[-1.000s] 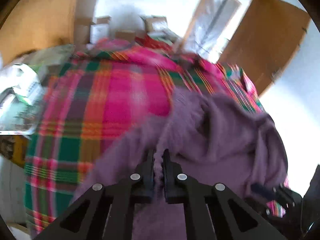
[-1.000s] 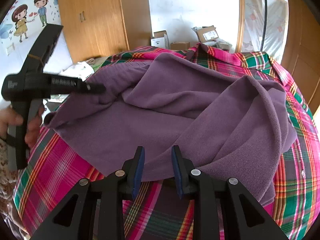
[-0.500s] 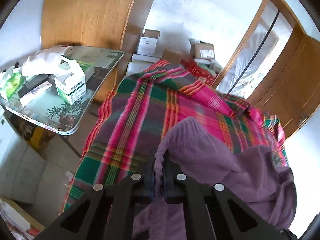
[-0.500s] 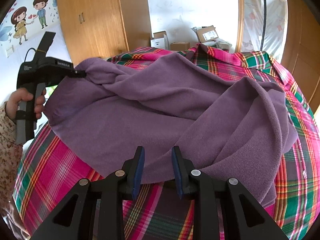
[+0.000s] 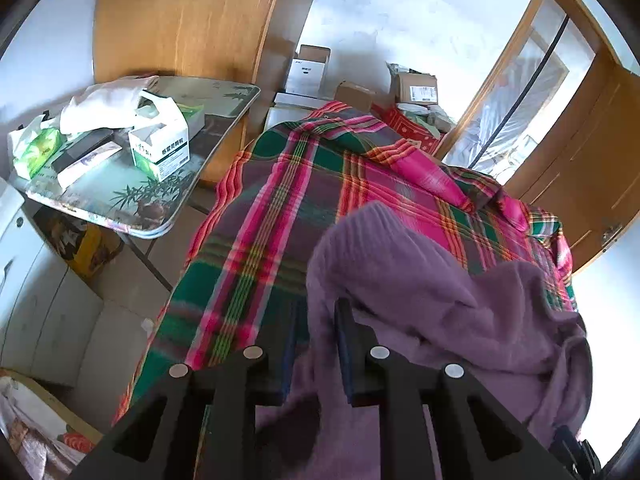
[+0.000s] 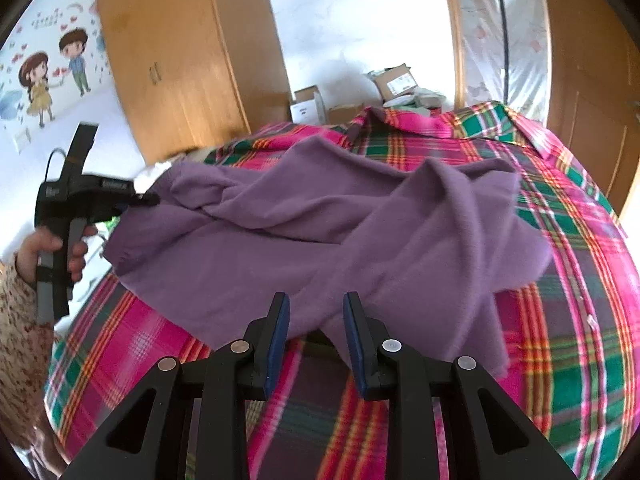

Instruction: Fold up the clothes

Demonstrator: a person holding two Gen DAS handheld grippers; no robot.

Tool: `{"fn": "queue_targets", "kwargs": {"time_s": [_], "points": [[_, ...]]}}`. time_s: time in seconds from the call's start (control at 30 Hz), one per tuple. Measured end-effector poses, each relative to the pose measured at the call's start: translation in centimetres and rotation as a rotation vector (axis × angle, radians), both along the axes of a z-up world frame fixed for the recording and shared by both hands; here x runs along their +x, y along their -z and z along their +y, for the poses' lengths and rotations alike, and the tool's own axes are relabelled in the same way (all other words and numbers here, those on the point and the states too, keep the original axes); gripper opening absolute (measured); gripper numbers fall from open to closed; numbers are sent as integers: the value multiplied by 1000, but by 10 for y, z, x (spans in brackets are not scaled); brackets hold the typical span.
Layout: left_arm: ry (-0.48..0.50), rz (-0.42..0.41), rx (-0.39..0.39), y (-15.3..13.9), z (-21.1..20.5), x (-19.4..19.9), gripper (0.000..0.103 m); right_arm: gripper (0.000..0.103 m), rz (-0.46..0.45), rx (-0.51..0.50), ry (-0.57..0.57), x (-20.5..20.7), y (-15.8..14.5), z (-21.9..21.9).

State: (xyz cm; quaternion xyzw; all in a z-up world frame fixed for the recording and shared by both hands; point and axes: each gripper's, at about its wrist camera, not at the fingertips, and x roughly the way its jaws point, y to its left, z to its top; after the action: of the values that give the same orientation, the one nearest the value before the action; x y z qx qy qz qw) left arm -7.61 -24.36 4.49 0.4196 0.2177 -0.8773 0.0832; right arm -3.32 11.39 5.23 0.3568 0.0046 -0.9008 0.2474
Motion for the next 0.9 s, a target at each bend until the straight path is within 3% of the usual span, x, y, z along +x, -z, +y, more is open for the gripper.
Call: {"fn": "queue_targets", "kwargs": {"time_s": [0.17,0.33,0.53,0.7,0.73,0.77,0.9], "points": [[-35,22,5,-10,9,30,19,29,26,-35,72,11,-8,32],[99,39,10,-15,50,45,19,29,-4,-89,157,9,-5,63],[261,5,49,-10,108,35,23,29,-46,-106,136,6,4,61],[282,-10,58,-6,125,33,23,29,-55,-114,112,8,11,58],[284,-12,60,-6,126,32,23,26,-50,-114,111,8,11,58],[285,-15,62,-5,127,32,23,16,-44,-113,111,9,10,59],[194,-15,77,-6,104,35,23,6,-18,-109,111,12,8,61]]}}
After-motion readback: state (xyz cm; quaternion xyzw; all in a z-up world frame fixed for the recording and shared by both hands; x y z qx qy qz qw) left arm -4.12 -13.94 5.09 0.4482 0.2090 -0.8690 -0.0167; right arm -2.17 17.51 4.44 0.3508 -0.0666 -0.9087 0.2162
